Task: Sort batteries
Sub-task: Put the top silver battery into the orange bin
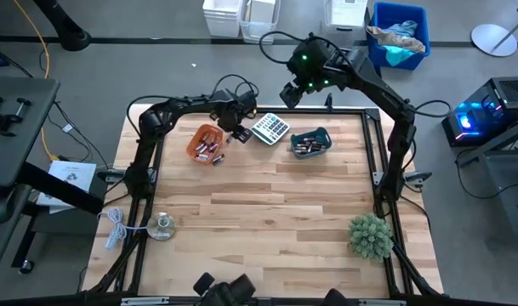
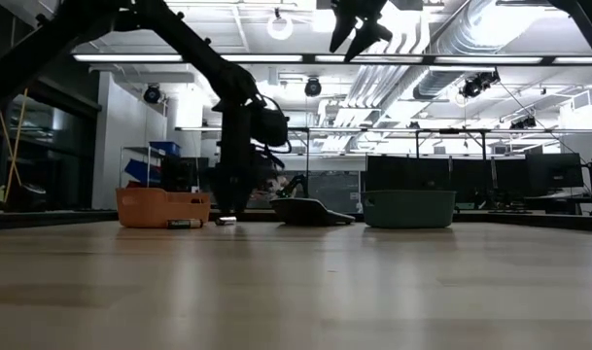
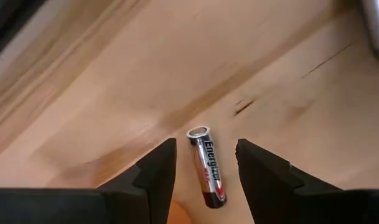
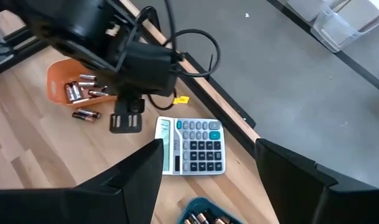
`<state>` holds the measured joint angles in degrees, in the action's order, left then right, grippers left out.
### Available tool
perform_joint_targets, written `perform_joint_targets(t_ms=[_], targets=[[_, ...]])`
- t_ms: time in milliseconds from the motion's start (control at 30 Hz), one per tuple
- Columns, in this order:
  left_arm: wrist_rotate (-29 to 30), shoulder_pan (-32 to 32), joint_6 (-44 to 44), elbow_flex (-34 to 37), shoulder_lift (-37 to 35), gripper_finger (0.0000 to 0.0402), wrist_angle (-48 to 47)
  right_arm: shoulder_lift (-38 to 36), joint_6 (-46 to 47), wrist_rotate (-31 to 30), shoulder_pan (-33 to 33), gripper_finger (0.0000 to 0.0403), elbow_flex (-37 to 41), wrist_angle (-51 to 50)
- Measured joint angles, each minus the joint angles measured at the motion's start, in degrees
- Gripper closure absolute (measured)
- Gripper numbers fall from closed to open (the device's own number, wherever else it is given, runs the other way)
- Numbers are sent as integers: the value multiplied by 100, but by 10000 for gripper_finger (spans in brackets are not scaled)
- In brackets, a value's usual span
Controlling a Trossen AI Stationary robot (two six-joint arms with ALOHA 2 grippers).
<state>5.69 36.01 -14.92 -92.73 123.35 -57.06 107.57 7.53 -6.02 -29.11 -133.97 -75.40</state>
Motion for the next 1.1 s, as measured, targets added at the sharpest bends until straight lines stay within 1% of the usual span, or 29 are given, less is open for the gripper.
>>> perform_joint_targets(t_ms=[167, 233, 333, 467, 600, 667, 733, 800, 833, 933, 967, 1000, 1033, 1100], targets=[[-66, -4, -2, 2, 139, 245, -37, 0, -2, -2, 117, 155, 0, -36], [-189, -16, -6, -4, 207, 250, -109, 0, -3, -2, 150, 155, 0, -45], [-498, -28, -46, -28, 317, 282, -239, -14, -4, -4, 156, 155, 0, -63], [-1070, -59, -62, -35, 377, 370, -298, -127, -45, 1, 156, 155, 0, -72], [-1465, -188, -96, -79, 202, 372, -28, -324, -48, -105, 153, 155, -9, -73], [-1571, -228, -93, -134, -46, 372, 470, -371, -50, -150, 153, 155, -9, -70], [-1549, -268, -92, -181, -482, 372, 812, -407, -83, -151, 136, 155, -9, -67], [-1410, -300, -79, -192, -888, 372, 784, -448, -147, -148, 121, 155, -9, -82], [-1228, -343, -41, -187, -1046, 372, 648, -454, -199, -147, 106, 155, -9, -81], [-265, -503, 66, -146, -1525, 372, -127, -455, -311, -146, 87, 155, -8, -82], [34, -570, 71, -62, -1719, 372, -217, -452, -353, -145, 63, 155, -7, -81], [231, -619, 63, 115, -1945, 372, -269, -452, -379, -144, 52, 155, -7, -79], [307, -647, 17, 377, -2157, 372, -254, -452, -401, -144, 50, 155, -7, -76], [316, -698, -180, 1042, -2541, 372, -132, -452, -470, -144, 46, 155, -7, -80]])
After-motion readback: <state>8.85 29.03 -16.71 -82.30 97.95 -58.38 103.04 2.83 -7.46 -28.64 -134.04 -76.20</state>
